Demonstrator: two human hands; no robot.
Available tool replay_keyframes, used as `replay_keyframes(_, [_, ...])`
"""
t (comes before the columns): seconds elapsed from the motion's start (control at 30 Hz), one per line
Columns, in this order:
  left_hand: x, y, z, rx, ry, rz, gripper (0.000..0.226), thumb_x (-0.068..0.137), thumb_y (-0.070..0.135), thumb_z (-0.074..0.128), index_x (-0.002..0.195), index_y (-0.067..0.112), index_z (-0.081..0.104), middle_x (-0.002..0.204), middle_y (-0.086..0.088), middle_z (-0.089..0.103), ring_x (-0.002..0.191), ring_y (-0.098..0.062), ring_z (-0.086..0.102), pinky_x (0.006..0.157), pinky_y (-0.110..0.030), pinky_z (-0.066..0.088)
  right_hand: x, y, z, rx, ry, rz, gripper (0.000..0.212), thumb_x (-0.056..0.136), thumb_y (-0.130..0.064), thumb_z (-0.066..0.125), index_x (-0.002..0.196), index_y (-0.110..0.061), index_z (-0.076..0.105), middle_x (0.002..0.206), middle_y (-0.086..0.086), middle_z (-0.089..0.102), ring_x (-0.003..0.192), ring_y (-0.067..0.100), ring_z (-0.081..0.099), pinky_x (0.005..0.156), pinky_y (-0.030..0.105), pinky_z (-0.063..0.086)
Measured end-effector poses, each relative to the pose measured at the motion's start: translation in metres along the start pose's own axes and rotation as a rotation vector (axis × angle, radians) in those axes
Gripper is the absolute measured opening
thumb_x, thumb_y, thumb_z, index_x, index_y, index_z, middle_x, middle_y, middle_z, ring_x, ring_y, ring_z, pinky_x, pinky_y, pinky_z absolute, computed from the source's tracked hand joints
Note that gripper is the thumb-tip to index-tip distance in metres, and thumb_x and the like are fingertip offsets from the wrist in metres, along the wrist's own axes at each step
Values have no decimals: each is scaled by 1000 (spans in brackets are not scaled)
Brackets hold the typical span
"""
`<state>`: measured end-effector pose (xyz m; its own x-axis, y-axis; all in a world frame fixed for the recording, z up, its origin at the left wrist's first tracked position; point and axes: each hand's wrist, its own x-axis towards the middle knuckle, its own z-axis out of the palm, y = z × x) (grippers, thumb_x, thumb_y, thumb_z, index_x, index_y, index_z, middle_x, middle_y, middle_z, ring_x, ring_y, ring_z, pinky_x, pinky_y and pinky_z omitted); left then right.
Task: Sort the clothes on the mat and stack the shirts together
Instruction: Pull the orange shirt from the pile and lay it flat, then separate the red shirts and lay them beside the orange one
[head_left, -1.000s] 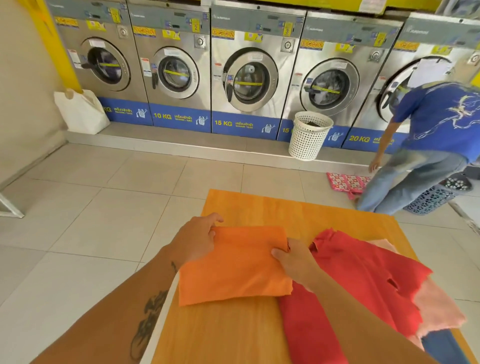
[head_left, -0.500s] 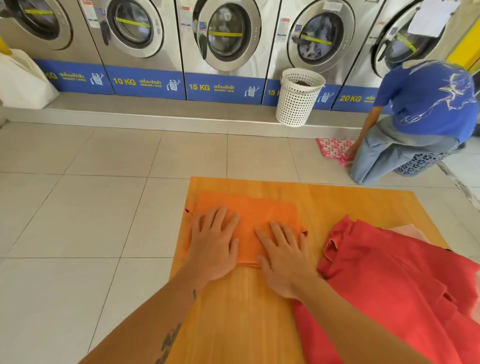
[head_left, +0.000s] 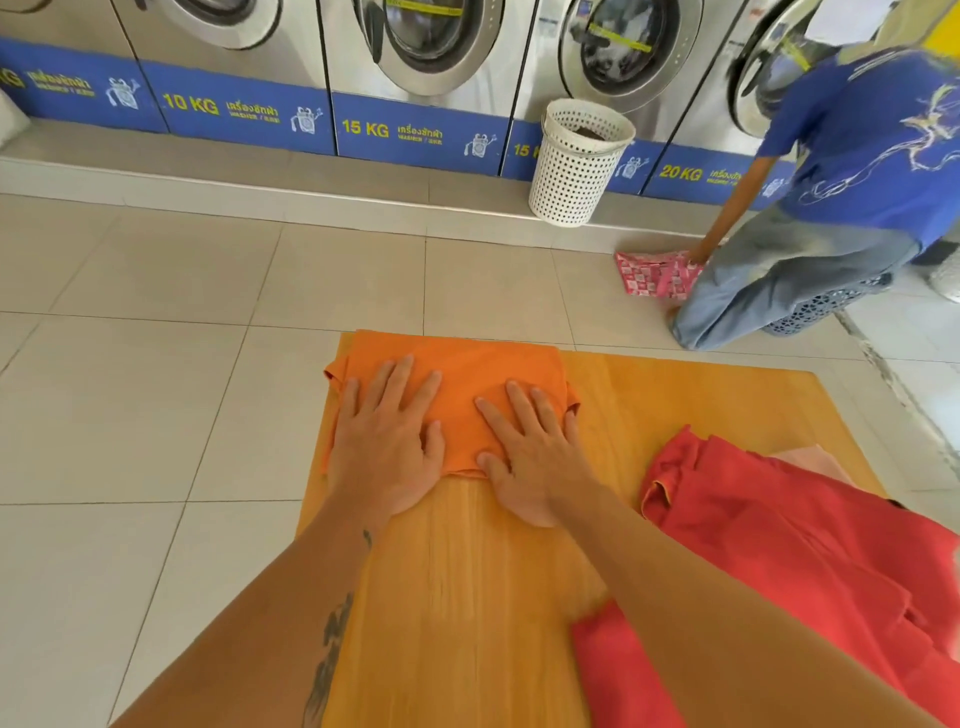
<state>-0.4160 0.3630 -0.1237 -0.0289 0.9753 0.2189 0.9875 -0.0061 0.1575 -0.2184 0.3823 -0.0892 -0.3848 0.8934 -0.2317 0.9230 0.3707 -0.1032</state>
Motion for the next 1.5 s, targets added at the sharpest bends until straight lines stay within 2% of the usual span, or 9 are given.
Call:
replay_keyframes(0.27, [-10,15,-23,73,-50,49,56,92,36,39,145,18,42,155,-12,34,142,-32,28,115,-57,17,-90,30,-37,85,15,91,74,87,-32,49,152,-35,14,165,2,4,151,27,1,117,60,11])
replay_keyframes(0.4, [-53,74,-48,-189,12,113,49,86,22,50,134,14,51,142,-13,48,127,-33,44,106,-53,34,-171,85,-52,-13,76,215,68,89,-37,47,152,-35,20,163,4,12,150,29,7,118,57,14])
replay_keyframes(0.6, [-134,198,-70,-587,-400,121,61,90,33,42,149,24,28,142,-1,46,128,-22,42,108,-37,34,-246,110,-57,-43,70,318,64,89,-41,44,150,-32,29,158,8,24,144,30,23,114,50,21])
replay_keyframes(0.83, [-156,212,-99,-619,-589,-83,72,72,30,50,142,36,35,106,8,67,90,-18,65,83,-37,53,-280,107,-59,-54,-3,255,78,79,-32,51,151,-37,22,159,9,18,146,32,17,115,50,21])
replay_keyframes(0.97, [-171,195,-122,-717,-619,-45,71,88,25,55,147,47,22,137,9,53,109,-13,59,92,-28,49,-283,96,-63,-60,-64,197,77,79,-32,52,151,-34,23,157,11,19,144,32,20,113,52,23])
replay_keyframes(1.07, [-190,189,-134,-693,-584,10,68,91,20,56,146,47,26,148,11,42,128,-12,48,105,-27,39,-278,82,-67,-79,-44,144,71,76,-30,54,145,-28,34,150,10,27,139,33,25,110,52,29])
replay_keyframes(1.27, [-210,175,-161,-572,-430,129,56,90,16,57,134,50,45,141,24,48,129,-3,43,101,-17,30,-262,52,-80,-24,-39,-124,94,74,-25,60,152,-41,11,158,10,14,142,37,19,107,58,32])
replay_keyframes(1.43, [-218,136,-181,-507,-443,76,56,90,17,59,130,53,44,131,17,57,118,-11,53,99,-36,46,-256,31,-79,-211,-63,-266,66,65,-36,56,132,-36,55,163,5,7,148,39,-8,114,64,8])
replay_keyframes(1.5, [-222,118,-184,-537,-409,-24,53,87,21,64,125,53,46,116,14,61,106,-12,56,92,-37,48,-256,25,-76,-252,-74,-310,63,63,-39,54,126,-31,61,162,3,16,149,36,-4,115,63,5])
